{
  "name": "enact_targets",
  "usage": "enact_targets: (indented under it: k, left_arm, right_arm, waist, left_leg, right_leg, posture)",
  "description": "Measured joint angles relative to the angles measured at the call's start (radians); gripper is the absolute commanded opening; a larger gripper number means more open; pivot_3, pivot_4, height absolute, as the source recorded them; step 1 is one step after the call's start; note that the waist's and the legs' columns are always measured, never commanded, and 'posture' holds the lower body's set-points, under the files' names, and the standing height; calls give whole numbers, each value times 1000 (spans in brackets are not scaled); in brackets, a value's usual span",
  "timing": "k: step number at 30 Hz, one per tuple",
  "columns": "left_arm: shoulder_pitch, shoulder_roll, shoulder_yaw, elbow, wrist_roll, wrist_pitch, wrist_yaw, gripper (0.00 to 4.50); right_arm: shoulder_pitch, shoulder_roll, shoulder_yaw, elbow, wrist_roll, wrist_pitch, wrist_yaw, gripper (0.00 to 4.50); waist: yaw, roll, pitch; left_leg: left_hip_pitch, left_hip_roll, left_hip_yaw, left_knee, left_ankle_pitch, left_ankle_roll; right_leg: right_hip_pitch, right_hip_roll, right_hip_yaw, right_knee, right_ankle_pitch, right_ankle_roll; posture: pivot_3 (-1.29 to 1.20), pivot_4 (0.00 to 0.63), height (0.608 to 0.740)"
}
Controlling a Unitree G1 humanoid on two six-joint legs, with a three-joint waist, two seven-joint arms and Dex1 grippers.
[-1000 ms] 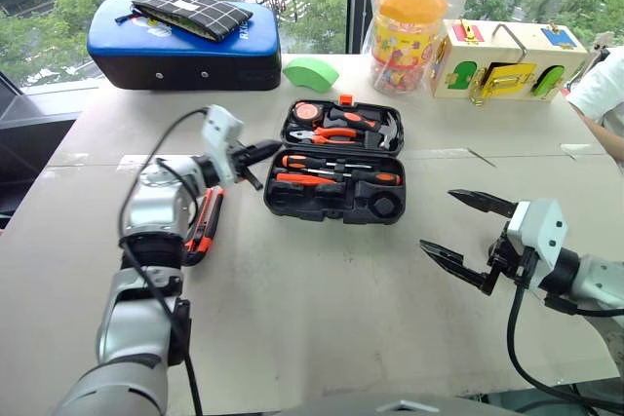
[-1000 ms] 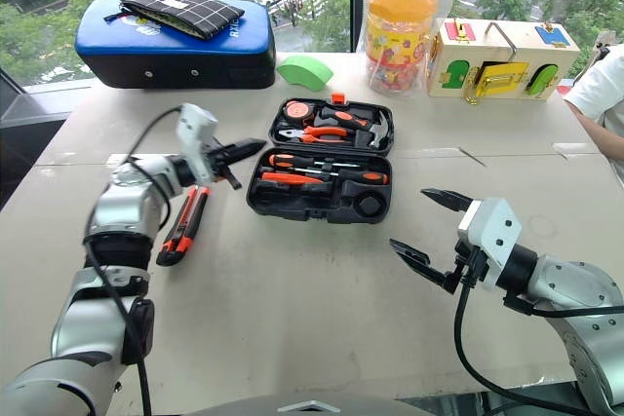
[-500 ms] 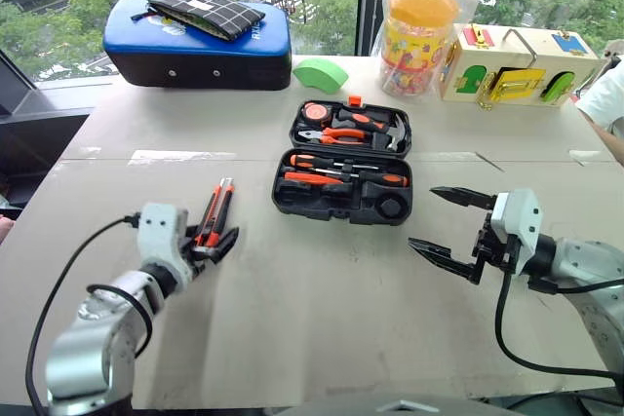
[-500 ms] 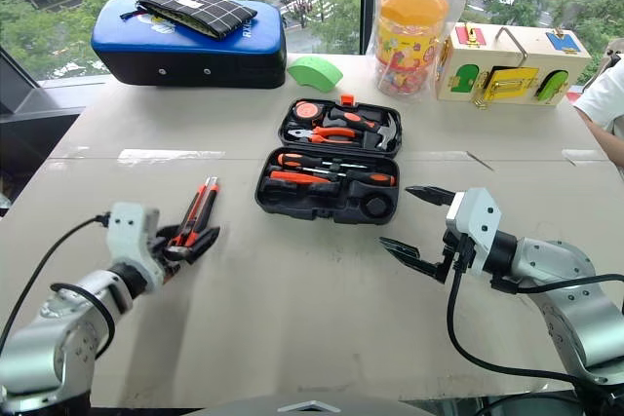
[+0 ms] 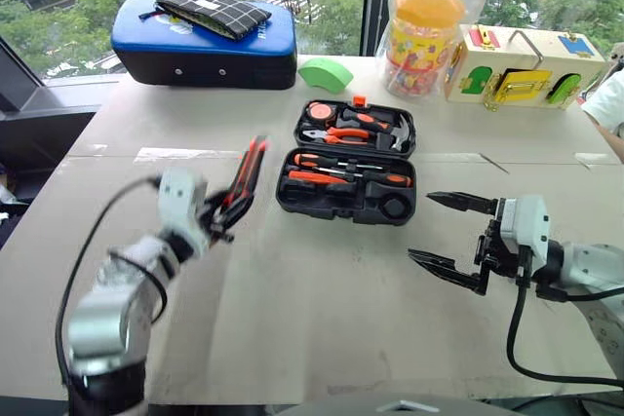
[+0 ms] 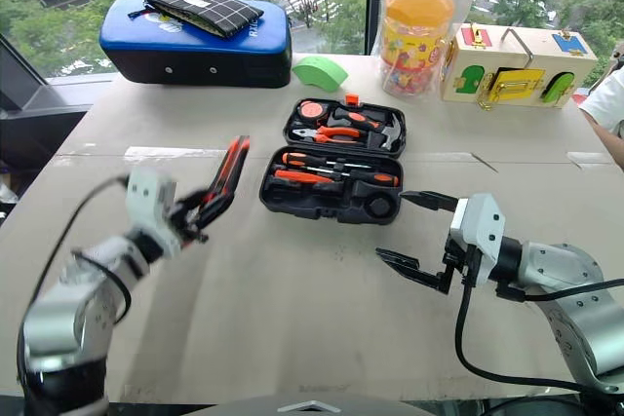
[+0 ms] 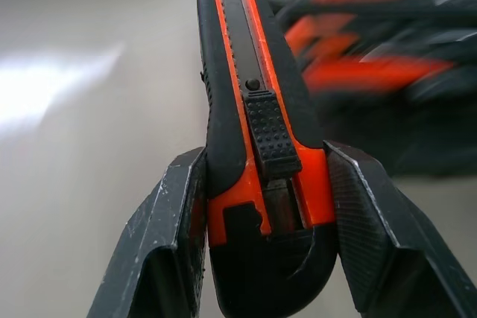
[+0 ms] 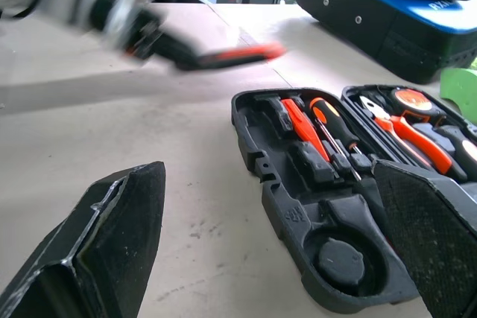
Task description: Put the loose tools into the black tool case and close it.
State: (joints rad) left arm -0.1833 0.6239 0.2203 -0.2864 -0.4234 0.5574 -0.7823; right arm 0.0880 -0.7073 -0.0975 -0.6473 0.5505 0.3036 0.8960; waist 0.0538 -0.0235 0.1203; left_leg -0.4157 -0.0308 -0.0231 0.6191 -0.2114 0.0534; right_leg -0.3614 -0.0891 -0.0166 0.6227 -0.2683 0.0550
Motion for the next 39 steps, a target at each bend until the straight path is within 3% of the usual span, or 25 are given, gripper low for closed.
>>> enact_targets:
  k: [1,2,6,10,14,23,30,32,36,39]
  left_arm:
    - [-109,41,-84,87,12,-78,-150,1725]
    - [-133,50,-106,114,17,-96,-187,1725]
    - [-428,63,-364,545,163,-349,-523,1725]
    - [-649,15,-475,920,287,-601,-681,1725]
    - [-759,-8,-511,1136,362,-761,-757,1725]
    - [-803,14,-605,1224,378,-878,-813,1725]
    - [-826,12,-607,1278,397,-942,-815,1725]
    - [-836,5,-601,1299,412,-960,-813,2752]
    - [-856,-7,-566,1331,436,-984,-784,4401]
    - [-856,-18,-539,1322,389,-902,-809,4343]
  right_arm:
    - [15,-6,-8,-12,1,0,0,4500]
    - [16,-8,-9,-12,1,0,0,4500]
    - [81,-38,-85,-42,8,4,-7,4500]
    - [173,-46,-170,-94,12,11,-16,4500]
    - [259,-41,-236,-136,12,17,-32,4500]
    - [338,-14,-276,-168,3,11,-62,4500]
    - [343,-25,-337,-146,4,0,-45,4500]
    - [341,-31,-352,-129,5,0,-38,4500]
    - [337,-32,-352,-126,7,0,-29,4500]
    - [334,-32,-352,-126,7,0,-29,4500]
  waist:
    - [-4,0,-1]
    - [-8,0,-1]
    - [-16,1,1]
    - [-16,-1,1]
    - [-18,-2,2]
    - [-19,-4,2]
    - [-19,-4,2]
    - [-19,-4,2]
    - [-19,-4,2]
    - [-20,-4,2]
  left_leg:
    - [1,0,2,0,-1,1]
    - [1,-1,3,0,-1,2]
    - [0,0,4,-2,1,7]
    - [-1,1,2,-2,1,7]
    - [0,1,3,-1,1,8]
    - [-1,1,3,3,0,9]
    - [0,1,2,3,0,9]
    - [0,1,3,4,0,9]
    - [0,1,3,5,0,9]
    - [-1,1,2,5,0,9]
  right_leg:
    - [0,0,3,-1,0,0]
    - [0,0,4,-2,0,0]
    - [-1,3,3,-2,0,1]
    - [0,4,1,-2,2,5]
    - [0,4,0,-1,2,5]
    - [0,3,1,1,2,6]
    - [0,4,1,2,2,6]
    - [0,4,-1,2,2,6]
    - [0,4,-2,3,2,6]
    - [0,6,-3,3,2,6]
  posture:
    - [0,150,740]
    - [0,150,740]
    - [0,150,740]
    - [0,150,740]
    - [0,150,740]
    - [0,150,740]
    - [0,150,740]
    - [0,150,740]
    - [0,150,740]
    - [0,150,740]
